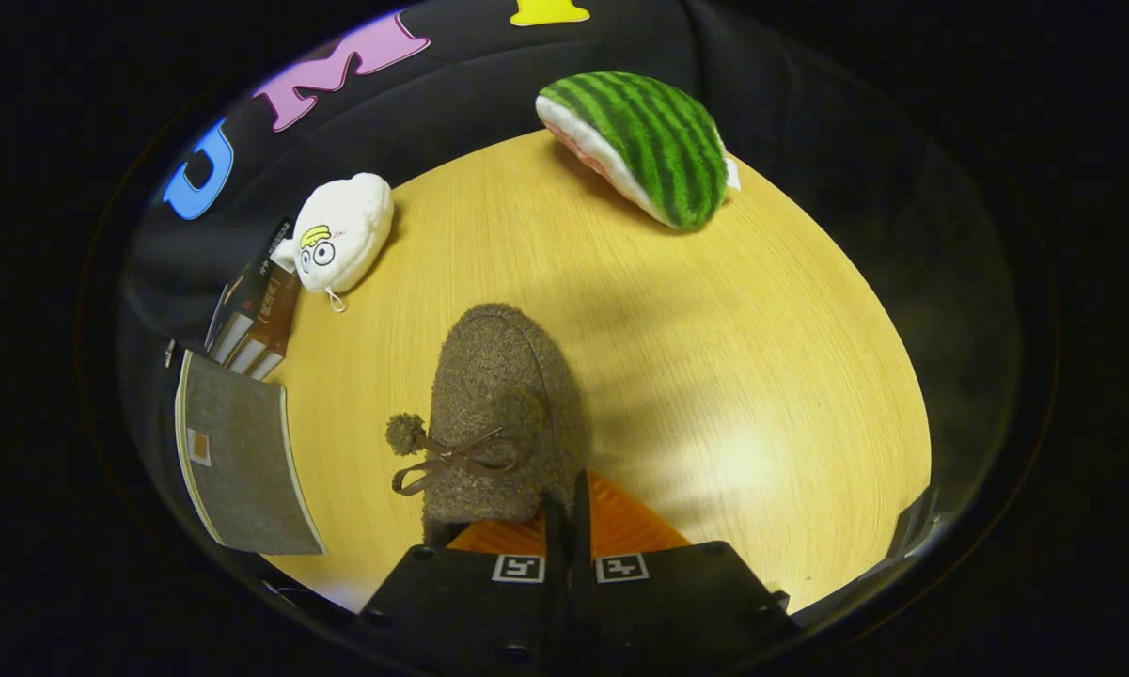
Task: Open the storage box then place both shoes into the box .Put the left shoe in first, then the right shoe, with the right side of both shoes facing outward in a uniform manner.
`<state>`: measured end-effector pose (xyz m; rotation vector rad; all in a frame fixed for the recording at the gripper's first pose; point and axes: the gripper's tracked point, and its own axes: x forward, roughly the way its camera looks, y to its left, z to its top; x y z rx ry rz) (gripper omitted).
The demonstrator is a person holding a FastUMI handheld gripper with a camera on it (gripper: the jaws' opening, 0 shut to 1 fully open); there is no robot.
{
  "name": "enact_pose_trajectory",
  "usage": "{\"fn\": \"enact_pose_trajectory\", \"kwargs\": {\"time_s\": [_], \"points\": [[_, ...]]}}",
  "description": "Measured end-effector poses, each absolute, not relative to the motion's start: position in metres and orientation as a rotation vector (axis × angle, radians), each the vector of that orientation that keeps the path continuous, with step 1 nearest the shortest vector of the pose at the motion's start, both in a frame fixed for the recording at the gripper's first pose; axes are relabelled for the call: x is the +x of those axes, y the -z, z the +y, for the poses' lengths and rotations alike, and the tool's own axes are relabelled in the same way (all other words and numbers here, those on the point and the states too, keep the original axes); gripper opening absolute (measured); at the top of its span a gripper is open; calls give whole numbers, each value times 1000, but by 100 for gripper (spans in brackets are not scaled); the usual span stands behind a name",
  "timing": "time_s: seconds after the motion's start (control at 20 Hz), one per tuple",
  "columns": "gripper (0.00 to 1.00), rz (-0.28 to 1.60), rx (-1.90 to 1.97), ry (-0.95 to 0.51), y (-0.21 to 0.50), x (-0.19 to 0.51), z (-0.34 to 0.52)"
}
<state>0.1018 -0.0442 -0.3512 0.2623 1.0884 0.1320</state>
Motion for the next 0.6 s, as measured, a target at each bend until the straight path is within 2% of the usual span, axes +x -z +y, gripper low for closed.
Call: {"fn": "enact_pose_trajectory", "kwargs": {"time_s": [0.35,0.6], "points": [[5,1015,300,-206,259,91,18],[5,946,396,-279,183,87,95]]}}
